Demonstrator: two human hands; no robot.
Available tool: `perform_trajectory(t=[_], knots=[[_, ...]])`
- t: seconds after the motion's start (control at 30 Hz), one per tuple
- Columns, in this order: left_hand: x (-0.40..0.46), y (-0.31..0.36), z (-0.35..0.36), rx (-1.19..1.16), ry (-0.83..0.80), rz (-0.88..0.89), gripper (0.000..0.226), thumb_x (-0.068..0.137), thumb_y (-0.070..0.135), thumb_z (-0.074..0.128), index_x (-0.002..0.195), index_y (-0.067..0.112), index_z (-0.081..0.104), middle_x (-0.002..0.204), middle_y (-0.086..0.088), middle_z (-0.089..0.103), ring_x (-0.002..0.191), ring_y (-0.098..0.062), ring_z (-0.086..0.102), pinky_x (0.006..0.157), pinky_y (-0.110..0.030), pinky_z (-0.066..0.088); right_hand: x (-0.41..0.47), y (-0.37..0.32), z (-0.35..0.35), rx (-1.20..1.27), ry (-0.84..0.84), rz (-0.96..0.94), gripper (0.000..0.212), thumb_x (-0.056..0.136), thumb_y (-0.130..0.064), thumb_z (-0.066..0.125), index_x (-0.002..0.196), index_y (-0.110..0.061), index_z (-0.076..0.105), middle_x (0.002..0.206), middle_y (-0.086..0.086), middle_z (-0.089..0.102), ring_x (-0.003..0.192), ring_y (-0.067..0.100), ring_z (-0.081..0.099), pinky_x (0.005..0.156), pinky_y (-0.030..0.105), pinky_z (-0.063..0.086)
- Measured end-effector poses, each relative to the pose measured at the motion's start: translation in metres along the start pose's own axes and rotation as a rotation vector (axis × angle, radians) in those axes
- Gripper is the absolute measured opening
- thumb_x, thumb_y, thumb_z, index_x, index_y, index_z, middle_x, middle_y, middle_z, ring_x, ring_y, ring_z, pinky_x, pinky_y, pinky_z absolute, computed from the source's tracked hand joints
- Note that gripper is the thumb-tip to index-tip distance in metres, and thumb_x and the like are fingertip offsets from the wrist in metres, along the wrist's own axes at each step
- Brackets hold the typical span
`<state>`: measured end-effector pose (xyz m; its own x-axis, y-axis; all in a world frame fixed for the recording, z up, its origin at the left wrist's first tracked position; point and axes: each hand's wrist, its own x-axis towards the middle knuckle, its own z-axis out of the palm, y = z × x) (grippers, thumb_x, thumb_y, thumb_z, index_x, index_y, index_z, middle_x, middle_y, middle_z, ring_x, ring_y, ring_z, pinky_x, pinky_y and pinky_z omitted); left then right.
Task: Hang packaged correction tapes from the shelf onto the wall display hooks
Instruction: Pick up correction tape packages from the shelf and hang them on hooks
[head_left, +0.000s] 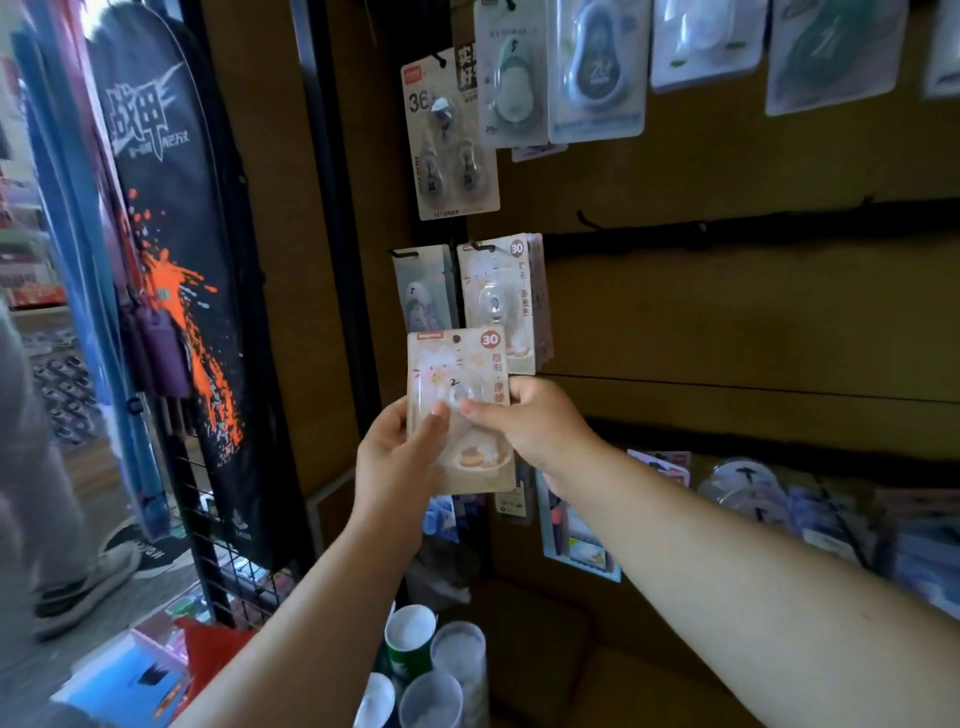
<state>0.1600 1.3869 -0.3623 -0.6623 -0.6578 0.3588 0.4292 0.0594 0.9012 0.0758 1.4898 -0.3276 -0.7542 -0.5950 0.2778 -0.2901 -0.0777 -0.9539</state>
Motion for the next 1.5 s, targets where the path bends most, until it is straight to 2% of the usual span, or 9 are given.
perform_trajectory(t=[0.13,0.27,0.33,0.53,1.0,1.1,1.23,1.37,1.5], knots=[[0.003,0.005,0.003,0.051,0.014,0.028,0.026,0.099,0.034,0.053,0.107,0.015,0.068,0.085,-0.003,0.075,0.07,-0.017,0.07,0.055,-0.026,0.054,0.011,-0.018,-0.003,-0.101,0.071,-0.087,0.026,0.082,-0.021,0.074,0.103,-0.007,0.066,0.099,0.008,0.072,0.088,0.024,0.072,0.078,0.045,0.06],[0.005,0.003,0.004,0.025,0.027,-0.02,0.03,0.104,0.034,0.041,0.106,0.014,0.064,0.067,-0.004,0.067,0.048,-0.012,0.059,0.043,-0.021,0.045,0.028,-0.046,-0.008,-0.067,0.173,-0.167,0.032,0.082,-0.02,0.073,0.109,-0.005,0.065,0.105,0.008,0.071,0.092,0.022,0.07,0.076,0.037,0.059],[0.004,0.001,0.005,0.01,0.021,-0.034,0.026,0.104,0.032,0.042,0.108,0.017,0.062,0.064,-0.004,0.066,0.047,-0.011,0.058,0.044,-0.021,0.044,0.038,-0.058,-0.009,-0.034,0.186,-0.175,0.029,0.083,-0.017,0.073,0.109,-0.005,0.066,0.105,0.007,0.071,0.088,0.02,0.07,0.069,0.031,0.059],[0.003,-0.007,0.004,-0.011,0.008,-0.06,0.025,0.104,0.03,0.041,0.108,0.014,0.06,0.059,-0.004,0.065,0.048,-0.014,0.057,0.045,-0.022,0.043,0.064,-0.06,-0.006,-0.138,0.242,-0.127,0.034,0.081,-0.028,0.075,0.108,-0.01,0.067,0.105,0.005,0.071,0.094,0.023,0.069,0.087,0.041,0.057],[0.004,-0.027,0.005,0.004,0.029,-0.096,0.027,0.104,0.027,0.04,0.106,0.01,0.06,0.056,-0.003,0.062,0.042,-0.01,0.054,0.039,-0.017,0.042,0.096,-0.052,-0.014,-0.271,0.408,0.025,0.044,0.08,-0.038,0.074,0.11,-0.009,0.062,0.104,0.006,0.068,0.088,0.027,0.069,0.072,0.037,0.059],[0.005,-0.032,0.005,0.026,0.033,-0.103,0.028,0.104,0.028,0.04,0.103,0.011,0.062,0.061,-0.007,0.062,0.045,-0.011,0.055,0.04,-0.018,0.042,0.096,-0.048,-0.017,-0.352,0.414,0.027,0.041,0.082,-0.04,0.071,0.105,-0.007,0.059,0.102,0.007,0.065,0.093,0.026,0.066,0.06,0.029,0.048],[0.004,-0.036,0.007,0.047,0.036,-0.108,0.027,0.104,0.028,0.04,0.099,0.013,0.062,0.061,-0.006,0.062,0.045,-0.011,0.055,0.04,-0.019,0.043,0.091,-0.037,-0.02,-0.422,0.403,0.059,0.056,0.083,-0.046,0.068,0.118,-0.003,0.055,0.115,0.01,0.063,0.1,0.03,0.064,0.066,0.031,0.045],[-0.001,-0.038,0.013,0.061,0.034,-0.116,0.028,0.104,0.028,0.041,0.098,0.012,0.063,0.06,-0.006,0.062,0.046,-0.012,0.055,0.041,-0.021,0.044,0.078,-0.019,-0.027,-0.42,0.367,0.091,0.057,0.083,-0.046,0.067,0.117,-0.002,0.056,0.102,0.006,0.066,0.078,0.028,0.069,0.061,0.032,0.058],[-0.009,-0.04,0.021,0.076,0.025,-0.14,0.029,0.104,0.029,0.041,0.095,0.013,0.063,0.06,-0.006,0.062,0.047,-0.013,0.053,0.041,-0.02,0.044,0.056,-0.001,-0.038,-0.352,0.315,0.109,0.042,0.084,-0.046,0.066,0.095,-0.005,0.064,0.085,0.008,0.07,0.068,0.023,0.066,0.066,0.034,0.058]])
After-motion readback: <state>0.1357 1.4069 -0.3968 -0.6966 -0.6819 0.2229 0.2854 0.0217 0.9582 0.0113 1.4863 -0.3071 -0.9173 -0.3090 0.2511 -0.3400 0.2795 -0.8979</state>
